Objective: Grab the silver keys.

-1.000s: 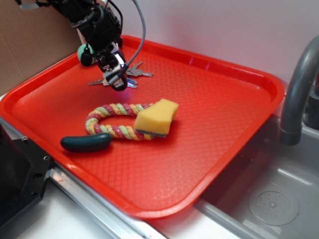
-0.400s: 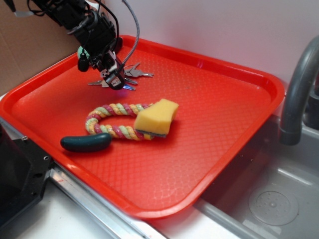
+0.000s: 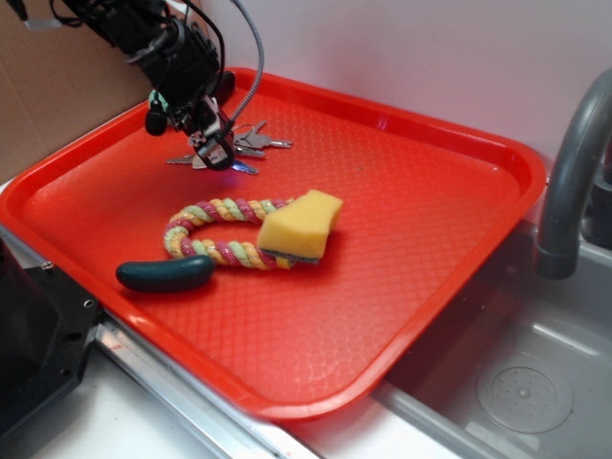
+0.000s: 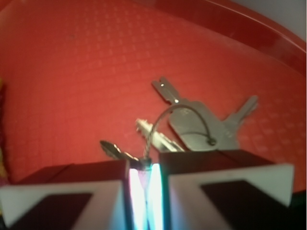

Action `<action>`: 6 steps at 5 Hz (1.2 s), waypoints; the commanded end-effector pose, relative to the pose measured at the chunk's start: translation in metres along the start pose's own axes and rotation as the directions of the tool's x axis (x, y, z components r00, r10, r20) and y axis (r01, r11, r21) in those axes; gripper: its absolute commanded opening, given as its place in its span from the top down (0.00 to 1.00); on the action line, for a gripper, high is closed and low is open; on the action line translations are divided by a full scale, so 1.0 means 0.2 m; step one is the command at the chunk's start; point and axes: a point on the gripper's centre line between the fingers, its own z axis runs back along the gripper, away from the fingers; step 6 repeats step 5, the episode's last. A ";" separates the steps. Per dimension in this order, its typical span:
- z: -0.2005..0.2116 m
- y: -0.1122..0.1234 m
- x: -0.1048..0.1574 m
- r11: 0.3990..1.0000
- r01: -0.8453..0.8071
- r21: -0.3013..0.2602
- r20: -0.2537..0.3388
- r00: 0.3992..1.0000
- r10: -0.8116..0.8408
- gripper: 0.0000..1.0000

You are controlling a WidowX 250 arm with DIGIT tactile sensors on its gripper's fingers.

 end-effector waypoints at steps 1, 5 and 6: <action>0.48 -0.15 0.34 0.992 -0.050 0.118 0.000 0.999 0.050 1.00; 0.92 -0.22 0.59 0.940 -0.337 0.045 -0.154 0.928 0.340 1.00; 0.92 -0.22 0.59 0.940 -0.337 0.045 -0.154 0.928 0.340 1.00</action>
